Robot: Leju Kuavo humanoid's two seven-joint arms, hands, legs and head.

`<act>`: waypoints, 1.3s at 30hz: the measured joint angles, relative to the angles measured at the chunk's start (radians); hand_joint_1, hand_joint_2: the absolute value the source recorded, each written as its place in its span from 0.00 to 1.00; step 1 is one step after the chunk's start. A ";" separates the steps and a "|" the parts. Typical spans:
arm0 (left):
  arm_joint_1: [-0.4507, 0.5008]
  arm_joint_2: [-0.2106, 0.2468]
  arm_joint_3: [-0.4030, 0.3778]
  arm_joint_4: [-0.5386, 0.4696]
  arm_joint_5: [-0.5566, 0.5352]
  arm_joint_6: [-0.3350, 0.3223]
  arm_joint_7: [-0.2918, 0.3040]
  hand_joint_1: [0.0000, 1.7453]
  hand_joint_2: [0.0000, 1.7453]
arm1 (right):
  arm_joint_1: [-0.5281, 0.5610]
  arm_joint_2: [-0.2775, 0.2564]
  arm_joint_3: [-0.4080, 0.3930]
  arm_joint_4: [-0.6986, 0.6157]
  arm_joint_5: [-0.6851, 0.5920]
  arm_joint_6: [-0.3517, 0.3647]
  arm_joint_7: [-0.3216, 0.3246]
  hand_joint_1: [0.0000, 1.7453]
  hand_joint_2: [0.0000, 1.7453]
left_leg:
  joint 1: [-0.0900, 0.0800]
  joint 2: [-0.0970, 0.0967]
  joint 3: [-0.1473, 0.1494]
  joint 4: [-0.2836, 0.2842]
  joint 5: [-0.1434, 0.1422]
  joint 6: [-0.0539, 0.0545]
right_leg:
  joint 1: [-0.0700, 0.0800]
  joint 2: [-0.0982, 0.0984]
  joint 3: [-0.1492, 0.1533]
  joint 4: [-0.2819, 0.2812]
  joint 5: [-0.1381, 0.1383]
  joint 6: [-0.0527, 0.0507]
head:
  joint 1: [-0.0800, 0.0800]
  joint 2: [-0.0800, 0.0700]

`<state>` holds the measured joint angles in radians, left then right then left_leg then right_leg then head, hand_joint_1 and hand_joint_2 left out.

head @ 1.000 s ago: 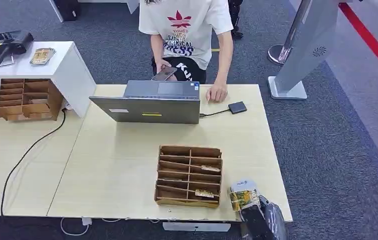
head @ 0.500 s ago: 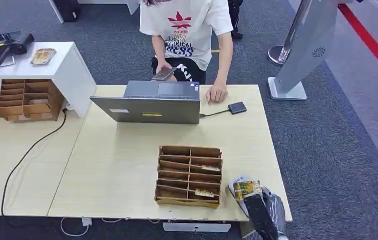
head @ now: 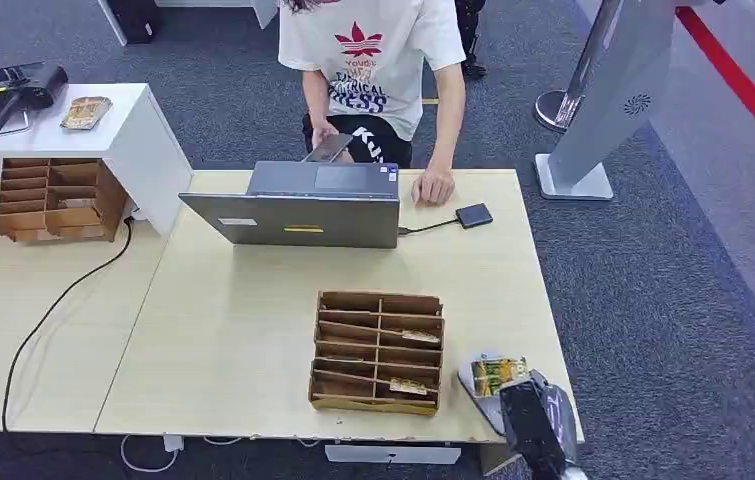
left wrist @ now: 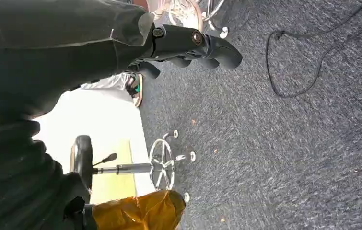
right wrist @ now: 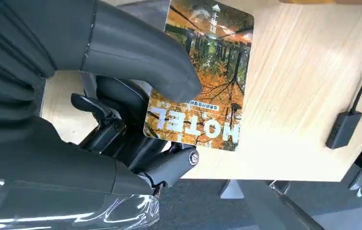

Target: Pass the card to the sensor for recognition and then transmit it.

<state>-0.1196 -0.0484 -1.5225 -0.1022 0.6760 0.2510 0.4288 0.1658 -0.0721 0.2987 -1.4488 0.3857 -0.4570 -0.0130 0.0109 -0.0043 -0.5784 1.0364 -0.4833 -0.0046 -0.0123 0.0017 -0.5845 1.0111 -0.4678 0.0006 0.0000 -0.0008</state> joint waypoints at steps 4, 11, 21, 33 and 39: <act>0.000 0.000 -0.006 0.000 -0.002 -0.003 0.001 0.00 1.00 | -0.001 0.000 -0.015 -0.011 -0.003 0.016 -0.007 1.00 1.00 | 0.000 0.000 -0.001 0.000 0.000 0.000 | 0.000 0.000 -0.001 0.000 0.000 0.000 | 0.000 0.000; -0.001 0.000 -0.010 0.000 -0.003 -0.006 0.001 0.00 1.00 | -0.003 0.000 -0.029 -0.019 -0.003 0.023 -0.008 1.00 1.00 | 0.000 0.000 -0.001 0.000 0.000 0.000 | 0.000 0.000 -0.001 0.000 0.000 0.000 | 0.000 0.000; -0.004 0.000 -0.018 0.000 -0.022 -0.009 0.003 0.00 1.00 | -0.018 0.000 -0.038 -0.016 -0.009 0.045 -0.009 1.00 1.00 | 0.000 0.000 -0.001 0.000 0.000 0.000 | 0.000 0.000 -0.001 0.000 0.000 0.000 | 0.000 0.000; -0.007 0.000 -0.019 0.000 -0.066 -0.018 0.006 0.00 1.00 | -0.087 0.004 -0.082 0.069 -0.052 0.147 -0.042 1.00 1.00 | 0.000 0.000 -0.002 0.000 0.000 0.000 | 0.000 0.000 -0.001 0.000 0.000 0.000 | 0.000 0.000; -0.008 0.000 -0.019 0.000 -0.075 -0.021 0.006 0.00 1.00 | -0.133 0.008 -0.095 0.136 -0.058 0.176 -0.057 1.00 1.00 | 0.000 0.000 -0.001 0.000 0.000 0.000 | 0.000 0.000 -0.001 0.000 0.000 0.000 | 0.000 0.000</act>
<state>-0.1273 -0.0481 -1.5415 -0.1022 0.6012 0.2296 0.4345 0.0325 -0.0641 0.2033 -1.3130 0.3273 -0.2815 -0.0702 0.0111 -0.0044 -0.5796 1.0364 -0.4832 -0.0046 -0.0123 0.0016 -0.5859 1.0112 -0.4679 0.0005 0.0000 -0.0008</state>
